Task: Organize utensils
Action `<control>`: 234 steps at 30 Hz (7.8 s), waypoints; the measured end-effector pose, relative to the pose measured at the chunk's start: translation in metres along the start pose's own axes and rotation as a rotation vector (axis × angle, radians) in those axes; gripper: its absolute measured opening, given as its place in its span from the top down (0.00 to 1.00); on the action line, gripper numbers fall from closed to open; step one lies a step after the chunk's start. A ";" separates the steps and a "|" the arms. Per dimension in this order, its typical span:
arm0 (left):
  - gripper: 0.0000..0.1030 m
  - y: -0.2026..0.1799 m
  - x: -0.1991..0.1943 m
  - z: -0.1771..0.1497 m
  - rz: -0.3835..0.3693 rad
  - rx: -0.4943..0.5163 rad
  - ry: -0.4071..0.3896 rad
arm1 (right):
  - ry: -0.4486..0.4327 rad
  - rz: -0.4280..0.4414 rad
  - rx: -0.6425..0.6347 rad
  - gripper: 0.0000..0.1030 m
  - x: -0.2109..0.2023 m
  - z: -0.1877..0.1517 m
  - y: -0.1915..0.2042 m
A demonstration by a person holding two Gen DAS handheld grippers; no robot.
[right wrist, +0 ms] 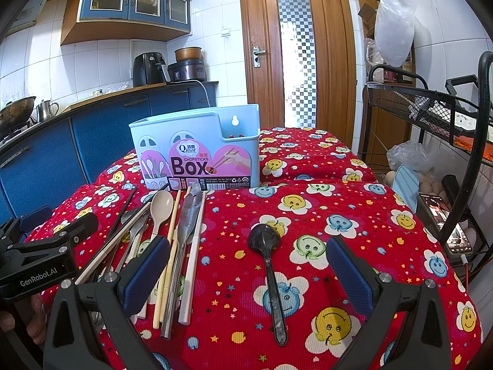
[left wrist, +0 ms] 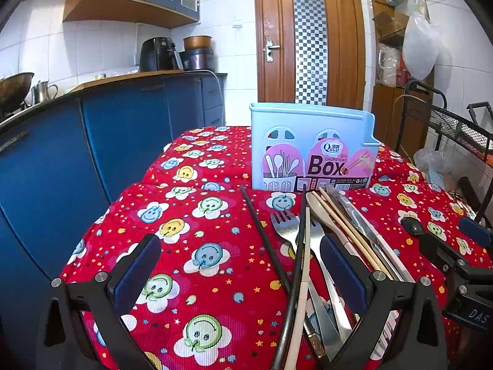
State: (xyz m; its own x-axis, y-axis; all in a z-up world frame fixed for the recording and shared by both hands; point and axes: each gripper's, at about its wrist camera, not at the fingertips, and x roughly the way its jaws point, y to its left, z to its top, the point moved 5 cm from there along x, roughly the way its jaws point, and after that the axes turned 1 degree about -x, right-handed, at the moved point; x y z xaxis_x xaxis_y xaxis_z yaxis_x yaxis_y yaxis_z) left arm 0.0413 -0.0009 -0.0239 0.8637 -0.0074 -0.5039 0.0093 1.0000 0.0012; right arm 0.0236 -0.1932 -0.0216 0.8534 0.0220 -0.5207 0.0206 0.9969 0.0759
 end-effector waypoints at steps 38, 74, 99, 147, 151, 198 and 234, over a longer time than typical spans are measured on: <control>0.01 -0.001 0.000 0.002 0.004 0.024 -0.009 | 0.003 0.006 -0.001 0.00 0.000 0.000 0.000; 0.49 0.008 0.074 0.021 -0.138 0.040 0.464 | 0.592 0.170 -0.155 0.55 0.053 0.008 -0.022; 0.67 -0.010 0.104 0.024 -0.130 0.084 0.734 | 0.755 0.244 -0.273 0.76 0.075 0.017 -0.022; 0.95 0.005 -0.021 0.142 -0.302 -0.130 0.017 | 0.217 0.350 0.000 0.93 0.002 0.078 -0.003; 0.95 0.002 -0.026 0.169 -0.290 -0.116 -0.047 | 0.204 0.350 0.011 0.93 0.003 0.081 -0.005; 0.95 -0.011 0.115 0.188 -0.218 -0.077 -0.153 | -0.048 0.212 -0.034 0.93 0.129 0.169 0.007; 0.76 -0.014 0.089 0.173 -0.208 -0.042 -0.130 | -0.053 0.270 -0.028 0.77 0.092 0.155 0.013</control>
State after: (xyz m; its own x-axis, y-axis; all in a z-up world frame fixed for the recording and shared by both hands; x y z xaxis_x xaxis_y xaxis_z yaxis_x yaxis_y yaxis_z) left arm 0.2047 -0.0168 0.0808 0.9029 -0.2113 -0.3744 0.1752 0.9761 -0.1283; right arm 0.1827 -0.1899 0.0633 0.8522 0.2841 -0.4394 -0.2251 0.9571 0.1824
